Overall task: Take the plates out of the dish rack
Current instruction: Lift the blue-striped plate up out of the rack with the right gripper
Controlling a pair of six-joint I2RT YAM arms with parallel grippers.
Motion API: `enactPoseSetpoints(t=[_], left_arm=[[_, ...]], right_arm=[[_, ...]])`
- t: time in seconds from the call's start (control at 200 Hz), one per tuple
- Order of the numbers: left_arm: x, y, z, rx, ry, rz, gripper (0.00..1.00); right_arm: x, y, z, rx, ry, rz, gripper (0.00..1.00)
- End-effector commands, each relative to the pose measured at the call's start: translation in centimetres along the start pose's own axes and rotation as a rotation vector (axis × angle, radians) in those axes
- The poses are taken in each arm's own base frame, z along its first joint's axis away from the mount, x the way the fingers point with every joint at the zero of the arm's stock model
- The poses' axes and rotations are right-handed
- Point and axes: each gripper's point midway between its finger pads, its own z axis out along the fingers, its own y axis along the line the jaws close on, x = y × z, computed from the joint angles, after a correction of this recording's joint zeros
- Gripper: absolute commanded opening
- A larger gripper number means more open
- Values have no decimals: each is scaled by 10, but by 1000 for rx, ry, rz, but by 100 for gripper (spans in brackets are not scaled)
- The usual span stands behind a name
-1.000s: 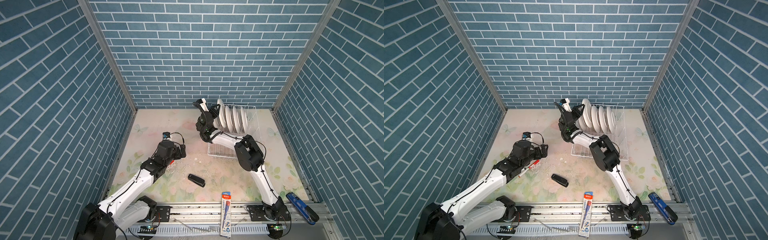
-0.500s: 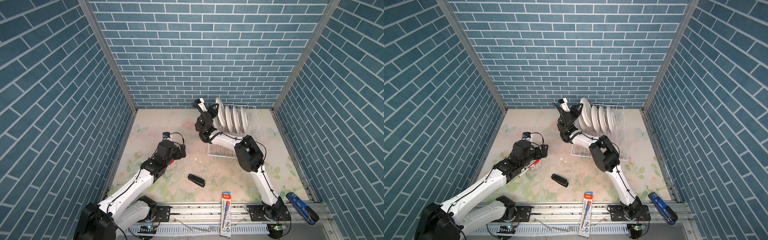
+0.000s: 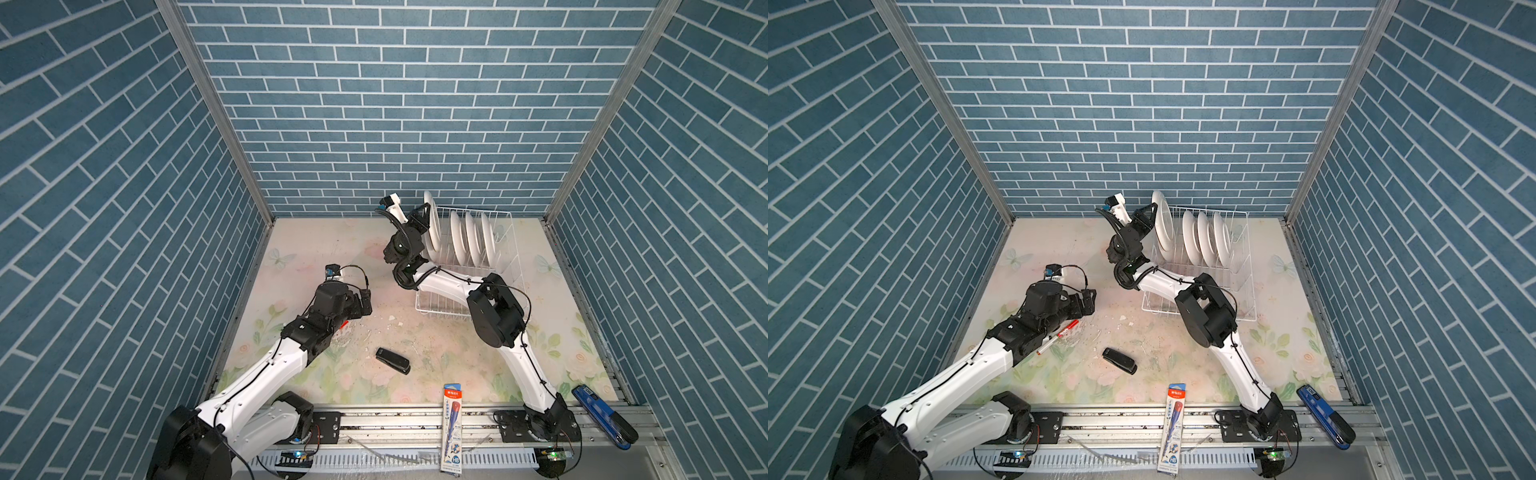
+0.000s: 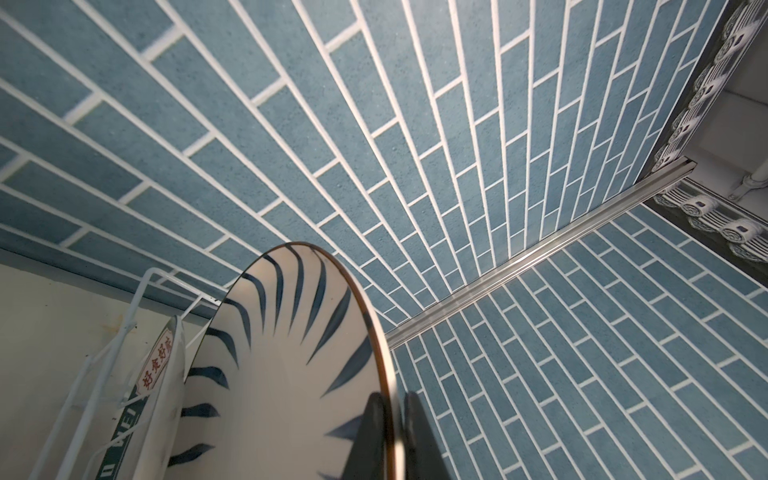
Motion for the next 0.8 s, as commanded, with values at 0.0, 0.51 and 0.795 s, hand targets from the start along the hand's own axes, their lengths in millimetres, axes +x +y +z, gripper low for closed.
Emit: enactPoseSetpoints(t=[0.0,0.51,0.795], left_arm=[[-3,1,-5,-22,3,17,100],[-12,-1,-18,-5,-28,16,100],[-11,1,-27,8,-44,3,100]], right_arm=[[-35,-100,-6,86,-87,231,0],[-53,-154,-35,66,-165,295,0],[-41,-181,-46,-103,-141,466,0]])
